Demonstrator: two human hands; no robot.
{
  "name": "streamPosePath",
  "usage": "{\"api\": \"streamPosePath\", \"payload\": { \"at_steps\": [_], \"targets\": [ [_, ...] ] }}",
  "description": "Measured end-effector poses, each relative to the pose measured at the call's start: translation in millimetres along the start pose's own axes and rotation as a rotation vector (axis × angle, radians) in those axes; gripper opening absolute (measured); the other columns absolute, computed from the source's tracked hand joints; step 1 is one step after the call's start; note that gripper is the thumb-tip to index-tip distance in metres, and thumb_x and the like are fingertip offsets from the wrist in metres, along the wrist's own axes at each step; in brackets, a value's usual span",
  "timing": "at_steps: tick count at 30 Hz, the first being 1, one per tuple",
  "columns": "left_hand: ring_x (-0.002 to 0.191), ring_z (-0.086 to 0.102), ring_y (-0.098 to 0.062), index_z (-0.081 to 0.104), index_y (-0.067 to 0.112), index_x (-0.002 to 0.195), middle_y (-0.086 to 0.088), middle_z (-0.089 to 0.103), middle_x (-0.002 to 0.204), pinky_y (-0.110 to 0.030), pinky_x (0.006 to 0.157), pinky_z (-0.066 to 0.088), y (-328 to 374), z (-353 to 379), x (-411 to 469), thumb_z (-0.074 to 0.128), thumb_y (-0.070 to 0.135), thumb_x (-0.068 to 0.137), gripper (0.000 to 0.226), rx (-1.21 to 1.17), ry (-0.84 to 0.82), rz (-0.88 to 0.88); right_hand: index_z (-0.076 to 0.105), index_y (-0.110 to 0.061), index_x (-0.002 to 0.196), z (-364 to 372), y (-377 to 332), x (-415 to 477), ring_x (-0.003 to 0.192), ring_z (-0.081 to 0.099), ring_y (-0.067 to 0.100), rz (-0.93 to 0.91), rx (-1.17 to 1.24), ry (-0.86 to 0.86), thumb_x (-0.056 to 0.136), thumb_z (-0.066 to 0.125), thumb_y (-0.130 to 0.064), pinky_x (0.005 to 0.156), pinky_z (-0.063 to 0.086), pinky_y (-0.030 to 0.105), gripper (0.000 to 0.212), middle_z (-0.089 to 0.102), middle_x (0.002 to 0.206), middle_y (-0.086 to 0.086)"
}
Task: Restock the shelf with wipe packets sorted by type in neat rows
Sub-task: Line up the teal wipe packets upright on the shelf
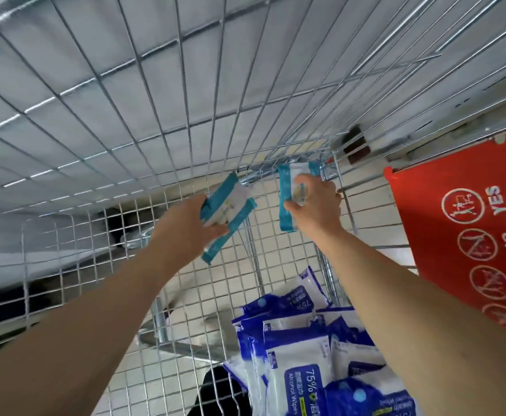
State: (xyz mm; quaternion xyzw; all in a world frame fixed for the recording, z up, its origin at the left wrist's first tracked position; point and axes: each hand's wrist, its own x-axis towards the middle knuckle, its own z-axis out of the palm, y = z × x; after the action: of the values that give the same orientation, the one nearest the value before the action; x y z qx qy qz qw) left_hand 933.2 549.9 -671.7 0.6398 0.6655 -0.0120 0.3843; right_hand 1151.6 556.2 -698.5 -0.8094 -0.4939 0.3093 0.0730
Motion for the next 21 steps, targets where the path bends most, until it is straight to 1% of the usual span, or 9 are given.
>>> {"api": "streamPosePath", "payload": {
  "at_steps": [3,6,9,12,14,17,18,20,21],
  "targets": [
    [0.073,0.057,-0.007,0.055,0.024,0.096,0.009,0.06,0.084,-0.024,0.057,0.045,-5.3,-3.5,-4.8,0.076,0.036,0.077,0.03,-0.138,0.021,-0.042,0.055,-0.023,0.111,9.5,-6.1,-0.1,0.105,0.049,0.031,0.058,0.041,0.079,0.082,0.073,-0.019,0.087,0.053,0.044,0.034,0.044,0.118,0.013],
    [0.075,0.057,-0.003,0.057,0.027,0.097,0.012,0.061,0.085,-0.019,0.055,0.04,-7.7,-9.3,-12.7,0.078,0.03,0.076,0.03,-0.259,0.033,-0.072,0.042,-0.02,0.115,7.8,-10.6,0.9,0.098,0.058,0.03,0.125,0.185,0.119,0.075,0.076,-0.01,0.079,0.056,0.045,0.054,0.054,0.109,0.01],
    [0.077,0.057,0.0,0.058,0.026,0.102,0.015,0.06,0.088,-0.015,0.056,0.039,-10.7,-19.8,-23.3,0.077,0.023,0.078,0.031,-0.352,0.041,-0.111,0.03,-0.02,0.121,-1.7,-17.3,-11.5,0.088,0.065,0.028,0.149,0.32,0.034,0.075,0.072,0.003,0.072,0.059,0.046,0.066,0.056,0.095,0.002],
    [0.07,0.053,0.001,0.056,0.026,0.1,0.015,0.057,0.082,-0.013,0.053,0.036,-9.8,-39.2,-41.5,0.075,0.022,0.08,0.028,-0.291,0.091,-0.139,0.017,-0.031,0.14,-14.8,-35.1,-39.3,0.078,0.066,0.023,0.042,0.339,-0.09,0.08,0.062,0.009,0.065,0.06,0.044,0.085,0.054,0.112,-0.003],
    [0.063,0.05,0.003,0.058,0.027,0.096,0.017,0.055,0.076,-0.01,0.046,0.032,-5.2,-57.1,-61.9,0.071,0.018,0.081,0.021,-0.26,0.148,-0.158,0.014,-0.035,0.144,-30.5,-52.4,-63.2,0.077,0.063,0.019,-0.047,0.338,-0.165,0.081,0.057,0.01,0.061,0.06,0.04,0.088,0.045,0.11,-0.007],
    [0.063,0.055,-0.007,0.064,0.029,0.096,0.009,0.061,0.075,-0.019,0.049,0.038,6.4,-89.4,-104.1,0.067,0.015,0.081,0.021,-0.286,0.258,-0.215,0.04,-0.018,0.13,-67.3,-79.7,-100.4,0.086,0.064,0.023,-0.212,0.266,-0.26,0.083,0.058,-0.002,0.067,0.059,0.04,0.053,0.059,0.109,0.003],
    [0.065,0.057,-0.012,0.064,0.029,0.096,0.006,0.061,0.074,-0.021,0.05,0.039,11.9,-102.3,-121.1,0.066,0.017,0.082,0.019,-0.298,0.301,-0.241,0.048,-0.013,0.123,-83.7,-90.3,-114.0,0.086,0.063,0.021,-0.276,0.217,-0.272,0.084,0.058,-0.007,0.065,0.057,0.035,0.041,0.061,0.107,0.007],
    [0.063,0.056,-0.017,0.063,0.026,0.096,0.006,0.055,0.065,-0.025,0.051,0.036,22.5,-131.3,-159.2,0.067,0.022,0.084,0.013,-0.317,0.4,-0.274,0.055,-0.01,0.112,-120.5,-113.7,-139.8,0.076,0.056,0.011,-0.415,0.14,-0.245,0.087,0.058,-0.012,0.054,0.042,0.017,0.026,0.06,0.095,0.001],
    [0.059,0.052,-0.017,0.064,0.023,0.1,0.006,0.051,0.062,-0.025,0.053,0.035,28.1,-146.8,-180.5,0.066,0.024,0.085,0.015,-0.329,0.448,-0.269,0.056,-0.011,0.108,-139.9,-126.8,-154.1,0.07,0.051,0.008,-0.472,0.117,-0.222,0.087,0.059,-0.012,0.051,0.035,0.013,0.021,0.056,0.088,-0.003]
  ]
}}
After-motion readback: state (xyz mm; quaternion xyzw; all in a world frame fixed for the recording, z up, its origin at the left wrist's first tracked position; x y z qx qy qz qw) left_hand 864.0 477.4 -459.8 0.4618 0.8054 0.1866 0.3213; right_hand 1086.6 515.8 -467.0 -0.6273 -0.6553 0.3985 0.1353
